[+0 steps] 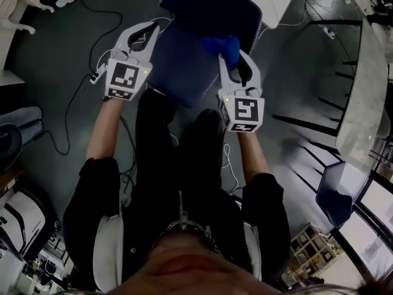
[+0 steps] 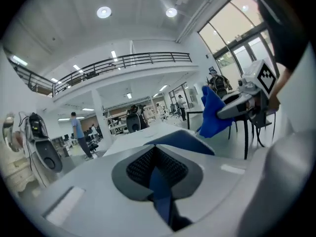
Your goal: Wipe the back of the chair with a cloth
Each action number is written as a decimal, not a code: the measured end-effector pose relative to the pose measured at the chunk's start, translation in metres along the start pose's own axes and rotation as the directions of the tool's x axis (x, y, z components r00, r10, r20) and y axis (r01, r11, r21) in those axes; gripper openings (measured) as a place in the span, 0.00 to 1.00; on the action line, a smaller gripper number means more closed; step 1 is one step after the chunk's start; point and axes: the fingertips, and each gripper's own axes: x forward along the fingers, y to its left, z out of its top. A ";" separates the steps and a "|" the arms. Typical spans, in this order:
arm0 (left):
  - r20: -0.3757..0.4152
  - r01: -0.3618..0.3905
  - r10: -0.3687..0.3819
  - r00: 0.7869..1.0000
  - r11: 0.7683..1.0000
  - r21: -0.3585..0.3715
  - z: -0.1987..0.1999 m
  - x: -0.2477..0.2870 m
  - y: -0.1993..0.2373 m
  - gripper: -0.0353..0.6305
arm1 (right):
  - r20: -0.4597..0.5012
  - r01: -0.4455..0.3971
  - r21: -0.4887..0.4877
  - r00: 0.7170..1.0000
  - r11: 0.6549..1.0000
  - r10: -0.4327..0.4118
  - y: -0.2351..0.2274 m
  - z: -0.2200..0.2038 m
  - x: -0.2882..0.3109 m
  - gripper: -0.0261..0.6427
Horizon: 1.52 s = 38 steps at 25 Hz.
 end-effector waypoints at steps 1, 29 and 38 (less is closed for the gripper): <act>0.002 -0.006 0.006 1.000 0.999 -0.039 0.018 -0.011 0.000 0.07 | -0.001 -0.004 0.004 1.000 1.000 0.004 0.001 0.020 -0.012 0.24; -0.043 0.153 -0.164 0.986 0.970 -0.189 0.138 -0.260 -0.158 0.07 | -0.043 0.093 0.237 0.995 0.967 -0.085 0.165 0.114 -0.273 0.23; -0.005 0.190 -0.193 0.981 0.968 -0.165 0.142 -0.306 -0.175 0.07 | -0.039 0.122 0.235 0.992 0.964 -0.116 0.199 0.113 -0.308 0.23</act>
